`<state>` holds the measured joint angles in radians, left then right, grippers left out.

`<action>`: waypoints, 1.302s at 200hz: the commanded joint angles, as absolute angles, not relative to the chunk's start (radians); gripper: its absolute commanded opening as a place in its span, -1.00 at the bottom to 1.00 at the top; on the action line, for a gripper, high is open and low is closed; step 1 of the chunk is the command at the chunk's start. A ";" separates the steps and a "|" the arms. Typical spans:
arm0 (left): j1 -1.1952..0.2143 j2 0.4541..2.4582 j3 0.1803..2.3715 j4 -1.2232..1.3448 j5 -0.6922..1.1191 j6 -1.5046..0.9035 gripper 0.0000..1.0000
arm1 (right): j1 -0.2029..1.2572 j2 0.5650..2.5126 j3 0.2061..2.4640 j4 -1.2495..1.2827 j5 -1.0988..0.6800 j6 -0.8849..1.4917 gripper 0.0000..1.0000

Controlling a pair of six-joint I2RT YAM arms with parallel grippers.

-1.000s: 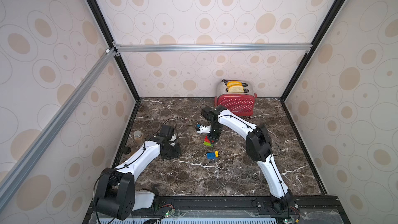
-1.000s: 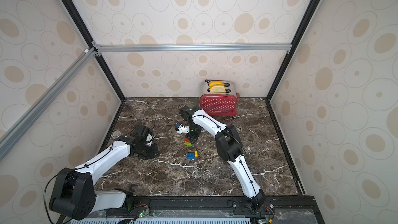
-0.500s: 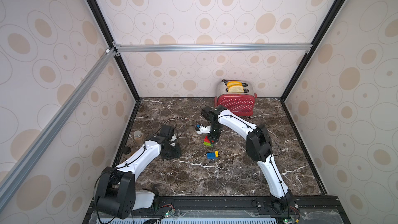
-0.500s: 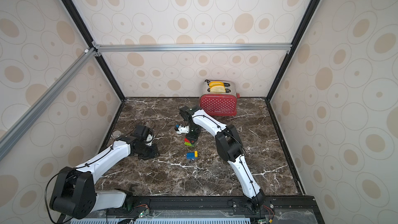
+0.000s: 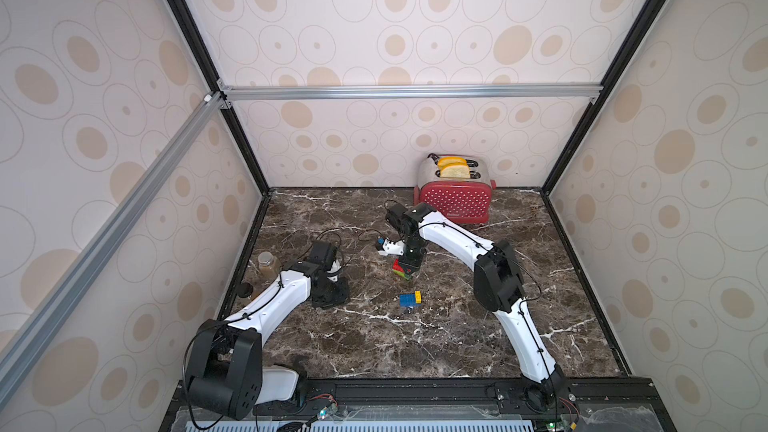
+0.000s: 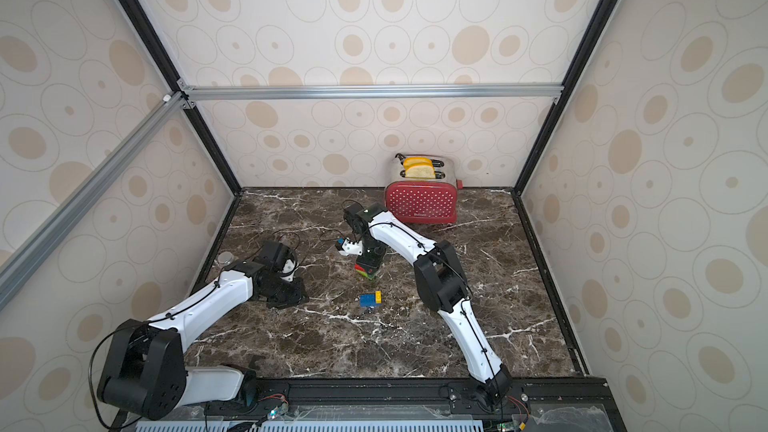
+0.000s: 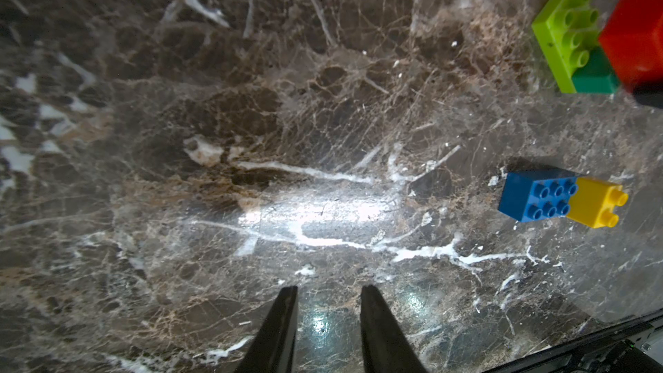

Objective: Assemble the number 5 with lego
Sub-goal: Assemble the lego brick with the lego brick.

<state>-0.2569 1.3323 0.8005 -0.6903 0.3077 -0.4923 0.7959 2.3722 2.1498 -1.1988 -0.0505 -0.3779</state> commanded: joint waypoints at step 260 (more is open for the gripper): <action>-0.252 1.323 0.798 -0.688 0.299 -0.483 -0.35 | 0.741 2.441 2.265 -1.289 -0.052 -0.233 -0.37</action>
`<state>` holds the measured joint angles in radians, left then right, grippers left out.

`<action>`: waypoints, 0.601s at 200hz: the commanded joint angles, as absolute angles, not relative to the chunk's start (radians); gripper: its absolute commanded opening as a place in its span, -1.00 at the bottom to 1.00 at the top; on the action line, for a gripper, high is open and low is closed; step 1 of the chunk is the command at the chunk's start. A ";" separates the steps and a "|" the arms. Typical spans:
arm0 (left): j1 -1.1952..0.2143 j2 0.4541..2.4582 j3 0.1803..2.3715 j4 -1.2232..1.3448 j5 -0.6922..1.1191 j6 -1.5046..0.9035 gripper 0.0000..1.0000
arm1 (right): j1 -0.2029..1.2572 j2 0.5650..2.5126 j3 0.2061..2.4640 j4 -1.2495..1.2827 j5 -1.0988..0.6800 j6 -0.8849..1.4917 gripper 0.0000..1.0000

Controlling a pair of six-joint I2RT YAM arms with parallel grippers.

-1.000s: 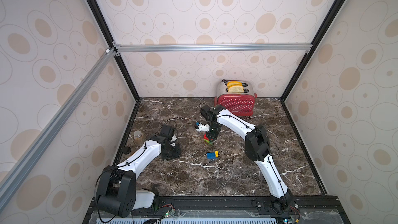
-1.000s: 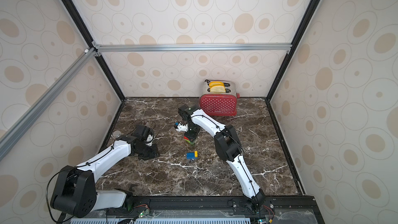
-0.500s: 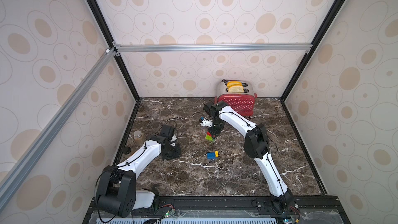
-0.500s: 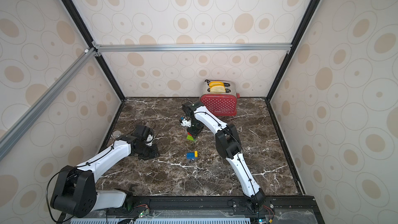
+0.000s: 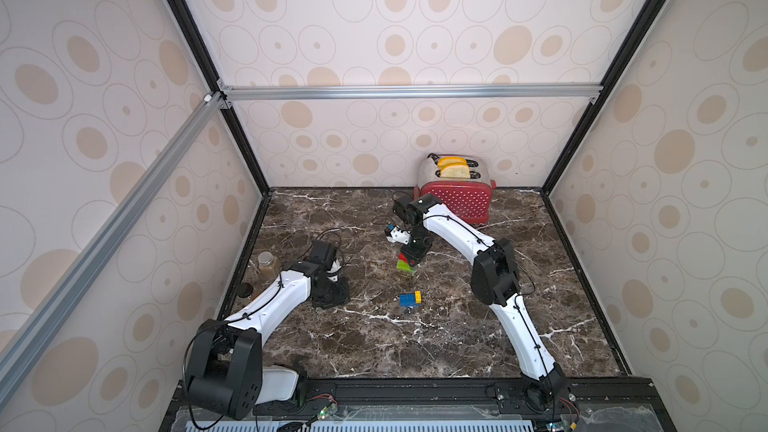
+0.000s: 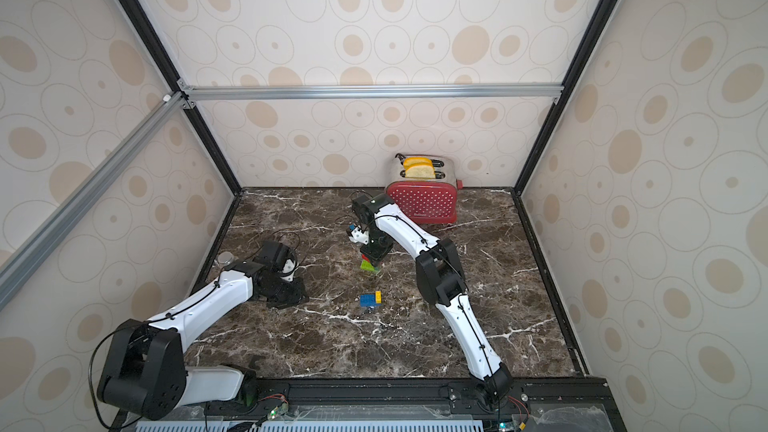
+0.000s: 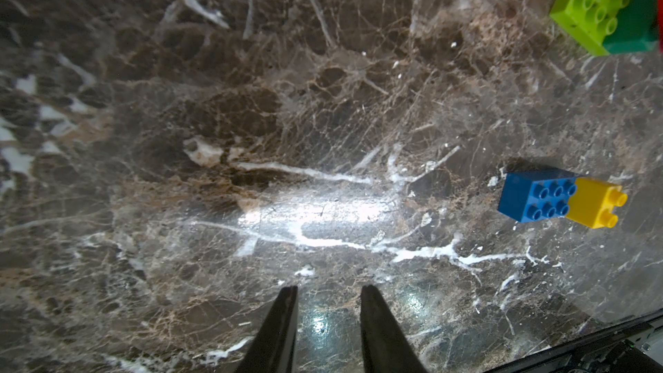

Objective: Assemble the number 5 with lego
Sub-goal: Assemble the lego brick with the lego brick.

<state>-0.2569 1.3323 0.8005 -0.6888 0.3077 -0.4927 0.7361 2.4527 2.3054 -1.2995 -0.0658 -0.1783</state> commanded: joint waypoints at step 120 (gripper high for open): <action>-0.251 1.345 0.803 -0.695 0.295 -0.473 -0.35 | 0.733 2.435 2.230 -1.238 -0.080 -0.367 -0.36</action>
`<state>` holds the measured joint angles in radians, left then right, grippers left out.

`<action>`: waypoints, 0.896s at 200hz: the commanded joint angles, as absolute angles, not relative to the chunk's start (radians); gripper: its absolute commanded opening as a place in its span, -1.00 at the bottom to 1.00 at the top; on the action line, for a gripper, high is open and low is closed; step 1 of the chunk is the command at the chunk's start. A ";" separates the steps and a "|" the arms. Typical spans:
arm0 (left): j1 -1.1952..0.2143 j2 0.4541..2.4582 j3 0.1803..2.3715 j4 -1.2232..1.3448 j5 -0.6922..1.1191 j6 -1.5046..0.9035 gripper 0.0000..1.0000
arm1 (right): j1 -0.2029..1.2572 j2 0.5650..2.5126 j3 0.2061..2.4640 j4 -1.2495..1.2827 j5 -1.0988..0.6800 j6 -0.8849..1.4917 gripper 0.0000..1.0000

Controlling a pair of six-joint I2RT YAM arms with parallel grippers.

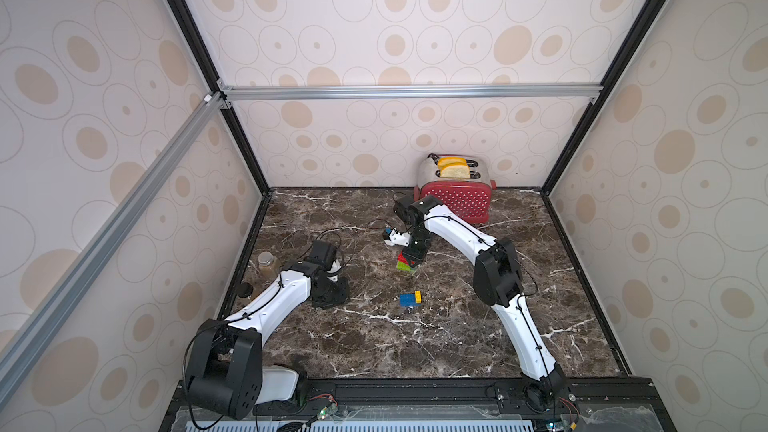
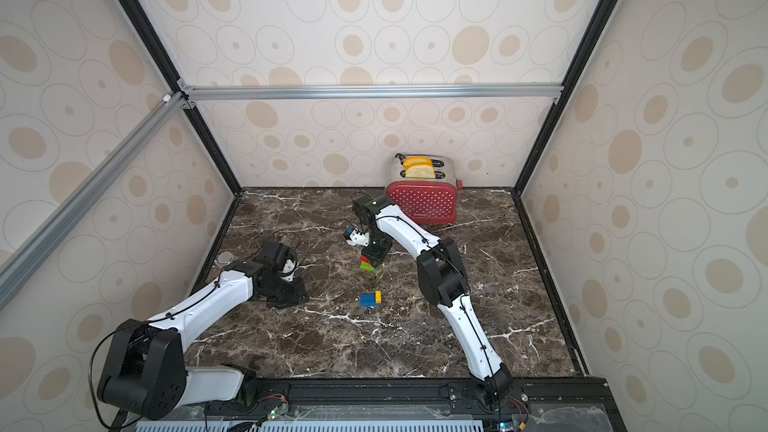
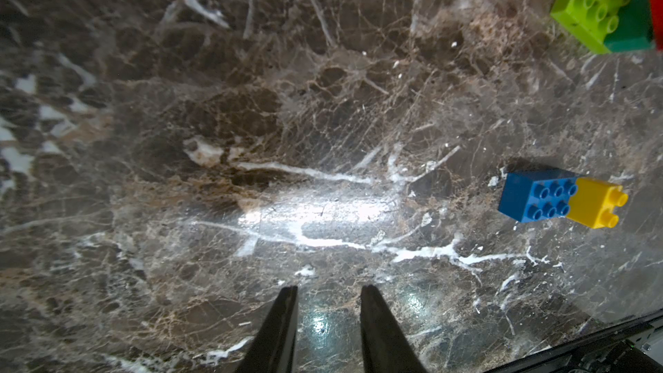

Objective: Assemble the number 5 with lego
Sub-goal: Assemble the lego brick with the lego brick.

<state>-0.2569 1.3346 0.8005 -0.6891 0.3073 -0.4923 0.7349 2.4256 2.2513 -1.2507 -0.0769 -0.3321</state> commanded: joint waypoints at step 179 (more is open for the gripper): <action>-0.252 1.362 0.806 -0.703 0.278 -0.474 -0.36 | 0.708 2.408 2.110 -1.170 -0.025 -0.484 -0.37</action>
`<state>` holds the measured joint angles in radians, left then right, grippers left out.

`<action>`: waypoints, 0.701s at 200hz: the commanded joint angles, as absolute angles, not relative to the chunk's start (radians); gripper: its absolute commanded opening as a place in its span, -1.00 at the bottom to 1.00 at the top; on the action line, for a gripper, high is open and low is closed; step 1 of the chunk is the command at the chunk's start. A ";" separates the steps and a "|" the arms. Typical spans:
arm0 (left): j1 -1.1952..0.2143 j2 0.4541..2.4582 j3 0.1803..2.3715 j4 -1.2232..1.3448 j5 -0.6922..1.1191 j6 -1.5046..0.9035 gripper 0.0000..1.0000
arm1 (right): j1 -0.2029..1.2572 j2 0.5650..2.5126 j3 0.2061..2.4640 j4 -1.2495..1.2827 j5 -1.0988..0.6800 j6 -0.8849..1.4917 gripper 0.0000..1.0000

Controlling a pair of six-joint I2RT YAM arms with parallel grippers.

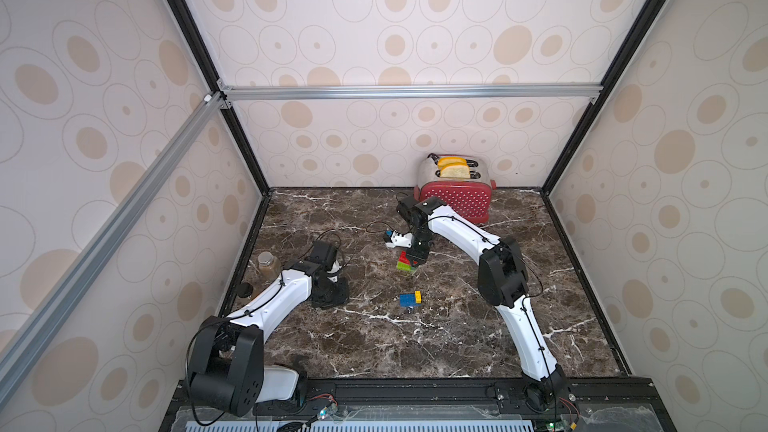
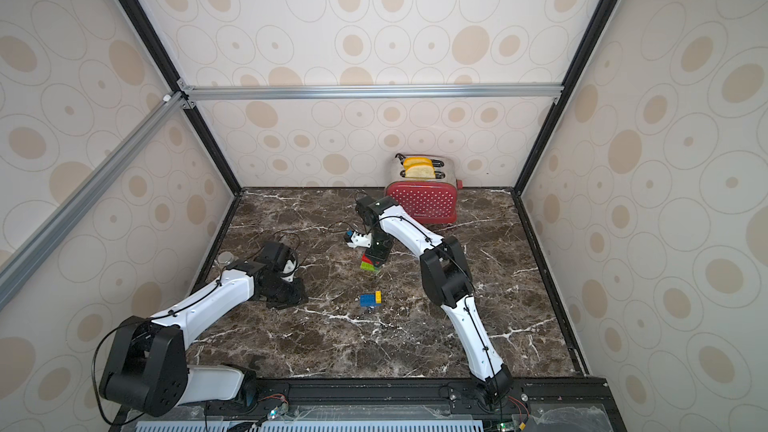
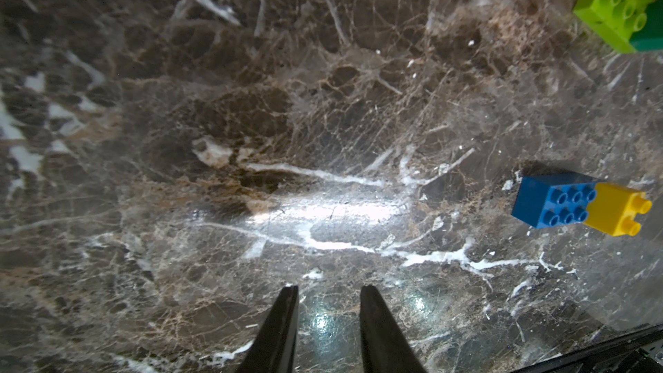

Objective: Assemble the number 5 with lego
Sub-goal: Assemble the lego brick with the lego brick.

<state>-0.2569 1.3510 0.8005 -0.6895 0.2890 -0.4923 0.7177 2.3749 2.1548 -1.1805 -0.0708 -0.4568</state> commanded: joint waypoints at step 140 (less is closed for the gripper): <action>-0.250 1.364 0.805 -0.690 0.281 -0.479 -0.36 | 0.738 2.377 2.098 -1.219 -0.230 -0.473 -0.37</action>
